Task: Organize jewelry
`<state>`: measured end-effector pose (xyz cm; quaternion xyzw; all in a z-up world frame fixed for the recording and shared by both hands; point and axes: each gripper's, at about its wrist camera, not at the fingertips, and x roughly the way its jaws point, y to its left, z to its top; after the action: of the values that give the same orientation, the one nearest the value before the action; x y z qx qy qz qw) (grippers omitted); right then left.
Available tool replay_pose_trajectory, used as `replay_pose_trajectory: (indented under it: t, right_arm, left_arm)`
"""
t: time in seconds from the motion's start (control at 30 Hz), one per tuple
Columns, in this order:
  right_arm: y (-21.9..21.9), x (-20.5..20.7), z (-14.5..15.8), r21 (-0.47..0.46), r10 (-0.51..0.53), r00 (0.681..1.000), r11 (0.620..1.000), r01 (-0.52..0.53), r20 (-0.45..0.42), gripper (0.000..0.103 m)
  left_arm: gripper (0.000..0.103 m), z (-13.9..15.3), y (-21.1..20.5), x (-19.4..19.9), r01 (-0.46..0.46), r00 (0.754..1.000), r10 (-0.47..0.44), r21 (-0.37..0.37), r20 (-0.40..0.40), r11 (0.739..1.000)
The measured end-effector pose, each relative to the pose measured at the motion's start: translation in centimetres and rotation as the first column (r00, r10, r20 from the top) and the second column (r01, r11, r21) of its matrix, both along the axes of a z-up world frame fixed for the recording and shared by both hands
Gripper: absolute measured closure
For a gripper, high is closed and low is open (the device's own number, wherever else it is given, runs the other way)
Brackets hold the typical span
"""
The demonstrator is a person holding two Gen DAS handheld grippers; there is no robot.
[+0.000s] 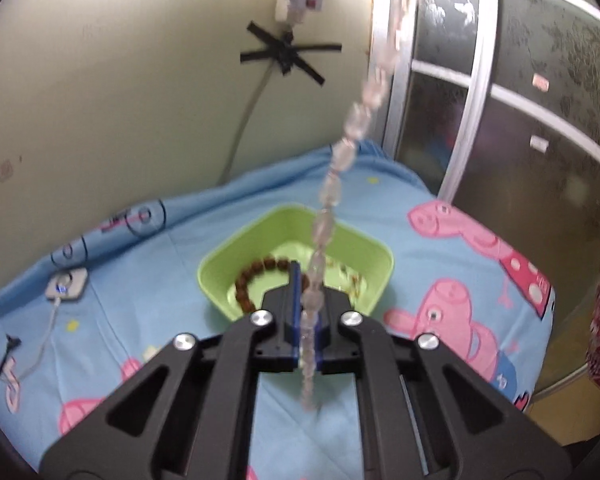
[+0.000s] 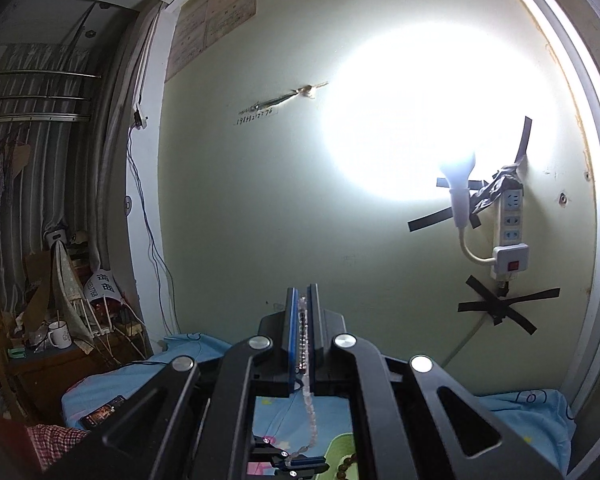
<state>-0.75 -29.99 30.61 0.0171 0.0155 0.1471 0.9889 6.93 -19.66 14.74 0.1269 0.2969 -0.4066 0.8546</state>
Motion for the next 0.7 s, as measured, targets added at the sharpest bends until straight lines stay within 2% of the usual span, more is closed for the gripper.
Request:
replay_pose_trajectory:
  t: [0.17,0.27,0.47,0.57,0.7]
  right_arm:
    - [-2.4,1.1,-0.3,0.019,-0.051,0.999,0.999,0.051,-0.002,0.103]
    - [-4.1,2.8,-2.0,0.047,-0.074,0.996,0.996,0.077,-0.051,0.103]
    - [-7.0,7.6,-8.0,0.092,-0.099,0.973,0.989,0.120,-0.207,0.103]
    - [-8.0,9.7,-11.2,0.114,-0.097,0.954,0.984,0.134,-0.284,0.103]
    - [-9.0,12.2,-15.7,0.144,-0.082,0.922,0.979,0.145,-0.377,0.103]
  left_arm:
    - [0.098,3.4,-1.8,2.4,0.003,1.000,-0.003,-0.051,-0.006,0.999]
    - [0.098,3.5,-3.5,3.9,0.007,0.999,-0.009,-0.054,-0.038,0.999]
    - [0.098,0.3,-6.9,7.6,-0.019,0.991,0.015,-0.031,-0.136,0.999]
    - [0.098,-0.9,-7.5,8.9,-0.036,0.985,0.030,-0.033,-0.168,0.999]
    - [0.098,-3.3,-8.2,10.3,-0.045,0.978,0.046,0.009,-0.204,0.999]
